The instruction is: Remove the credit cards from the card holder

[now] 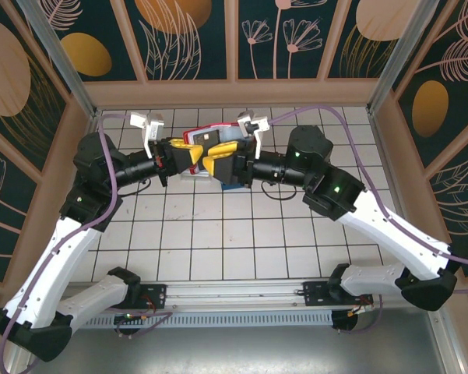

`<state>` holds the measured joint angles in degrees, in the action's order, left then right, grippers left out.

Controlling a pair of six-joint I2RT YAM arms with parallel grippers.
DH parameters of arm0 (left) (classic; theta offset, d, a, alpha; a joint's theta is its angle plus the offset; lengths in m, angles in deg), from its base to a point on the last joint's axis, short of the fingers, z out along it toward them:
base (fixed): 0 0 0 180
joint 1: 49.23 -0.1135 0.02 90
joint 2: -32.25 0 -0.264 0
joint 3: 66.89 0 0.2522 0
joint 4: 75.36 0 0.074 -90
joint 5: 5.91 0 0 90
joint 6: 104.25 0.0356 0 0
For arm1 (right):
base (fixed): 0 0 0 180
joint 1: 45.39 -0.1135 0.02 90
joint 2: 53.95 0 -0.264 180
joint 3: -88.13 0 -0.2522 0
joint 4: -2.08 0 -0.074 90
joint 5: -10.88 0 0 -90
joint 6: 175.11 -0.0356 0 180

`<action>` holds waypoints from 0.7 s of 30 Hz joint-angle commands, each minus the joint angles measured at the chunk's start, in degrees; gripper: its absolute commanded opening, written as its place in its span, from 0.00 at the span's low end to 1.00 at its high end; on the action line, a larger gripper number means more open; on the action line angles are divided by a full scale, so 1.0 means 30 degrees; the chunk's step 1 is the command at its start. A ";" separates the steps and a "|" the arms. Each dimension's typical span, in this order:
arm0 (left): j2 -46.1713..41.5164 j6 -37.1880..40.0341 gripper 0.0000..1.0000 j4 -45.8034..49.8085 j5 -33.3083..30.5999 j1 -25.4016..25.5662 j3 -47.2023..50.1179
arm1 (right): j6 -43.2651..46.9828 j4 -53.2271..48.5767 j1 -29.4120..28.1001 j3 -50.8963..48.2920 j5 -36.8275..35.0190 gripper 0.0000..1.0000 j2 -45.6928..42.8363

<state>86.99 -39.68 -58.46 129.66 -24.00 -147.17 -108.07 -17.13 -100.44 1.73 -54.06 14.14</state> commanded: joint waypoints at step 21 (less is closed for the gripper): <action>-0.0112 -0.1423 0.00 -0.2685 0.2908 0.0023 0.0055 | -0.0910 -0.2595 0.2816 0.1467 0.2586 0.39 -0.0635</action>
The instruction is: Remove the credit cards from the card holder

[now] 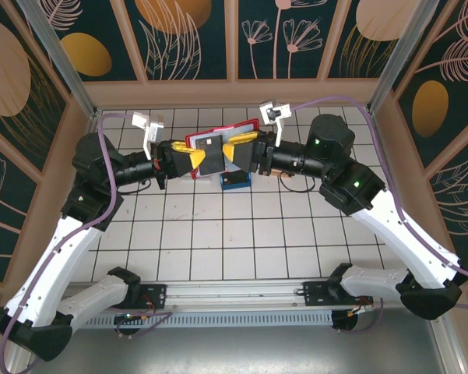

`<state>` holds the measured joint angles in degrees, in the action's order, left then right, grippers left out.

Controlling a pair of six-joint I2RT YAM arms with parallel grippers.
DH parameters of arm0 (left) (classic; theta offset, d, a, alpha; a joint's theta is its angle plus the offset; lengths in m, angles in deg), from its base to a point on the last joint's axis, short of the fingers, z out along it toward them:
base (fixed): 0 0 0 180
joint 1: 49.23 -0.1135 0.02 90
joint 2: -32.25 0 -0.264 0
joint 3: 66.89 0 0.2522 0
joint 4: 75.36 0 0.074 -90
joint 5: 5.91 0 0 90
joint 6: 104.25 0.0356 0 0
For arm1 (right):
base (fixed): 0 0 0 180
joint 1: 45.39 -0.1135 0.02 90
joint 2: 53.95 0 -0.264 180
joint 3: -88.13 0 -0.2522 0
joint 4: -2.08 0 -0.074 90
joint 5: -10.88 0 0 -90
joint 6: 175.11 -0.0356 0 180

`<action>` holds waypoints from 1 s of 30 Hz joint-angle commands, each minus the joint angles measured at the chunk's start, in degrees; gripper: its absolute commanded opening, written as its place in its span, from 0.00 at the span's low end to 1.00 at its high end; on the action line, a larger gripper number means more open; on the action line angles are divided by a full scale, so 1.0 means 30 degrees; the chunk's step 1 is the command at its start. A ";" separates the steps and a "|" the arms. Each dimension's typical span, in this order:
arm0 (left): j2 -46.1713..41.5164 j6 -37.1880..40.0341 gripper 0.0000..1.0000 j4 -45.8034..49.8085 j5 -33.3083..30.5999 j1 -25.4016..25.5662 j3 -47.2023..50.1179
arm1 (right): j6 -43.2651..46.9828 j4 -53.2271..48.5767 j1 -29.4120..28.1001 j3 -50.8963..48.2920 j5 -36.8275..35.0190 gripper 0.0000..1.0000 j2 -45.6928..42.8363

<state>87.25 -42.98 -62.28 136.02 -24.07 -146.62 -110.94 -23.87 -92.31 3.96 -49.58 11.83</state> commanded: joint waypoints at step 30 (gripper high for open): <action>0.0301 -0.0331 0.00 -0.0739 0.0688 0.0048 -0.0470 | 0.0420 -0.3003 -0.0327 0.1659 -0.2313 0.43 0.0695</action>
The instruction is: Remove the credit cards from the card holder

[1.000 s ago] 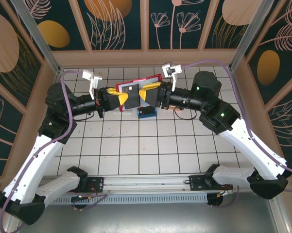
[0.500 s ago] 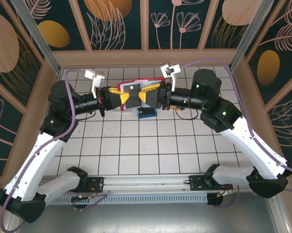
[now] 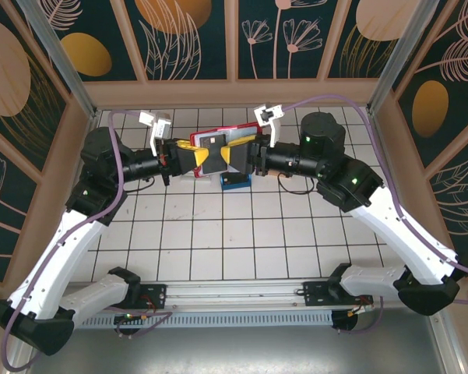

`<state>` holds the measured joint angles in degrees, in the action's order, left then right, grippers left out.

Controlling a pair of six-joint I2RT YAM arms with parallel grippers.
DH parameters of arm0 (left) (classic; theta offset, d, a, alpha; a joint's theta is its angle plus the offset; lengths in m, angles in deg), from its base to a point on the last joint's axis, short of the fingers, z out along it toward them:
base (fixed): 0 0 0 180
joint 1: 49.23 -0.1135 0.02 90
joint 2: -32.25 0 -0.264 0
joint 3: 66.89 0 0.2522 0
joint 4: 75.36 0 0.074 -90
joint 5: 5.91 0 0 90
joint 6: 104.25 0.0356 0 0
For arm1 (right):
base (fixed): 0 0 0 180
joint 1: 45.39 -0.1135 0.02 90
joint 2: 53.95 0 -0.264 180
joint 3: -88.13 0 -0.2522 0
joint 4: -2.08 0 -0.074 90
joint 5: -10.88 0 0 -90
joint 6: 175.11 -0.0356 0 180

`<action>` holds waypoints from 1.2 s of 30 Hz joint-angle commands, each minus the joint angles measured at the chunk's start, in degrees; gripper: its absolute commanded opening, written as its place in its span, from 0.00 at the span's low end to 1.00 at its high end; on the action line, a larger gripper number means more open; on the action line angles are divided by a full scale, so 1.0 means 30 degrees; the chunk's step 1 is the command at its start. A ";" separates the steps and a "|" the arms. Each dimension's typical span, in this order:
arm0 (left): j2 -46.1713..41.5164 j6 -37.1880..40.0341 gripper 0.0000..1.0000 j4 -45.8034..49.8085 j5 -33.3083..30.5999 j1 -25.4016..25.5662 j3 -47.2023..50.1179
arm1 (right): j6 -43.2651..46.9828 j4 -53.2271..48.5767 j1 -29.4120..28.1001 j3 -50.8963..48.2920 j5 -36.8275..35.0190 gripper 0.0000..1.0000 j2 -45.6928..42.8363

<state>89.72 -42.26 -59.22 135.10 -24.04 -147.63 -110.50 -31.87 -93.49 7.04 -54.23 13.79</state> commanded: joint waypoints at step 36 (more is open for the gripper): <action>-0.0005 -0.0884 0.00 -0.2062 0.1301 0.0037 -0.0115 | 0.1680 0.1462 -0.0755 0.0156 0.4985 0.26 0.0040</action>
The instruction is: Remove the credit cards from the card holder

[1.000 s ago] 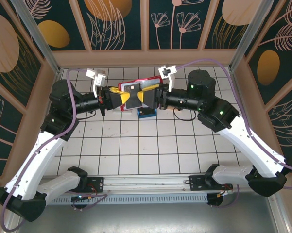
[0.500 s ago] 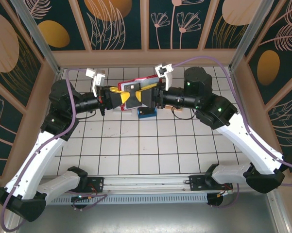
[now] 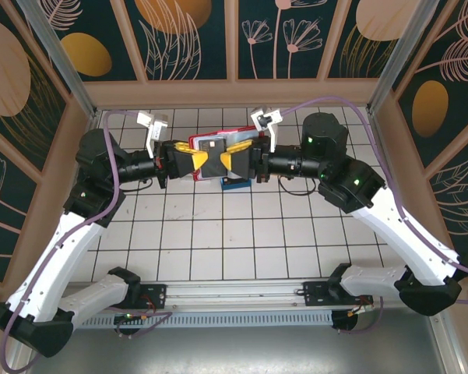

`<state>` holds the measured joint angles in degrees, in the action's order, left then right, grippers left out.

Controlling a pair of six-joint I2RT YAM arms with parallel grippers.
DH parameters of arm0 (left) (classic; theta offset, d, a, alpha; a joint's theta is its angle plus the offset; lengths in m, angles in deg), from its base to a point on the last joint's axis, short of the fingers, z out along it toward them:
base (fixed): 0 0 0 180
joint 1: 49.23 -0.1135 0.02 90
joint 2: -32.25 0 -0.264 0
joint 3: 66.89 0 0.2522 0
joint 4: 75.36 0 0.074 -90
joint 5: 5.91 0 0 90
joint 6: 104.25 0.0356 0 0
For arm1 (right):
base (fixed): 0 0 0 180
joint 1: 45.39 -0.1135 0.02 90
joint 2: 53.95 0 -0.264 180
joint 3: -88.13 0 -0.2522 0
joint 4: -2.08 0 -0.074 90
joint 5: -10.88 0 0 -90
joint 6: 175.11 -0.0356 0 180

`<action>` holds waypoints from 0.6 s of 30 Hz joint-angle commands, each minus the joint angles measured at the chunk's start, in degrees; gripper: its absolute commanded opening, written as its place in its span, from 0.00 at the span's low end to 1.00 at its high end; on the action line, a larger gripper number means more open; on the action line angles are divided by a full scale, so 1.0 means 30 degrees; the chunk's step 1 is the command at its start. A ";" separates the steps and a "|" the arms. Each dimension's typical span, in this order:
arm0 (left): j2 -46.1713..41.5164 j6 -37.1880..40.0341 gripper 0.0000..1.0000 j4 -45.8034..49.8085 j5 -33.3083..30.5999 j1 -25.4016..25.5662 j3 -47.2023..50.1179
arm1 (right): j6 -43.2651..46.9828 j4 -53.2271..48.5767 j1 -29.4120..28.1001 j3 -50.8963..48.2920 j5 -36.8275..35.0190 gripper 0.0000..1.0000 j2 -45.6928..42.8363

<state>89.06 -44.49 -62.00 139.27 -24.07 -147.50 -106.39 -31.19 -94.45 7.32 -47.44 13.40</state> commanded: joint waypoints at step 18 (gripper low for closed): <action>0.0568 0.0043 0.00 -0.0394 -0.0390 0.0048 -0.0129 | 0.0932 0.0333 -0.1143 0.0975 0.2839 0.17 0.1518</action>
<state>89.35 -45.41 -62.65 140.47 -24.70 -147.50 -103.94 -31.65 -94.63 9.64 -44.94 16.61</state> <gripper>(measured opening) 0.066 0.182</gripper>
